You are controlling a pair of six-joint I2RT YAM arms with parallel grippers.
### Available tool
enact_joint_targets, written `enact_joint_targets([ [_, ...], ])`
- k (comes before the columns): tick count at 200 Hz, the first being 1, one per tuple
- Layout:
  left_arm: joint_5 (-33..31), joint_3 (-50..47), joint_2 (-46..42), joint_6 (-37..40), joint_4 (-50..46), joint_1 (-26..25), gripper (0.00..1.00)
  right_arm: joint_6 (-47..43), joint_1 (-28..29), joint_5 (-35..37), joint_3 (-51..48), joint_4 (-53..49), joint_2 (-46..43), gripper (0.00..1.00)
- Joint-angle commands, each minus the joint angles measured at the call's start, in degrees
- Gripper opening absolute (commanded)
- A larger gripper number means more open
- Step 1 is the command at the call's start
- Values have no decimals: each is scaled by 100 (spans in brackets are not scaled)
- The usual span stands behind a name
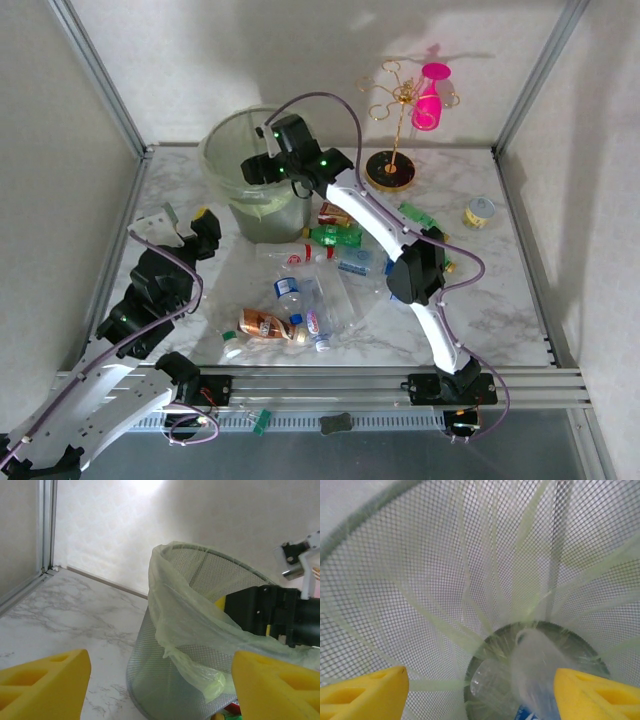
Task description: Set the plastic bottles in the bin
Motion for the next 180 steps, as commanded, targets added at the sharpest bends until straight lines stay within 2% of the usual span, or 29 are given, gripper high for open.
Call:
enact_joint_targets([
  [1, 182, 323, 130, -84, -212, 10, 75, -13, 14, 83, 67, 300, -794, 76],
  [55, 394, 904, 725, -888, -1417, 10, 76, 47, 84, 377, -1398, 1034, -2392, 76],
  [79, 333, 1192, 1096, -1831, -2397, 32, 80, 176, 156, 772, -2620, 1461, -3292, 76],
  [118, 588, 1305, 1629, -3261, -3775, 67, 80, 420, 251, 1486, -4459, 1985, -4852, 77],
  [135, 854, 1229, 1762, -3634, -4161, 148, 81, 472, 256, 1648, -5214, 2119, -5481, 77],
  [151, 1181, 1120, 1791, -3756, -4349, 223, 84, 515, 251, 1861, -5805, 2113, -5958, 78],
  [180, 1460, 895, 1853, -3668, -4515, 482, 99, 662, 249, 2031, -6761, 2060, -6583, 78],
])
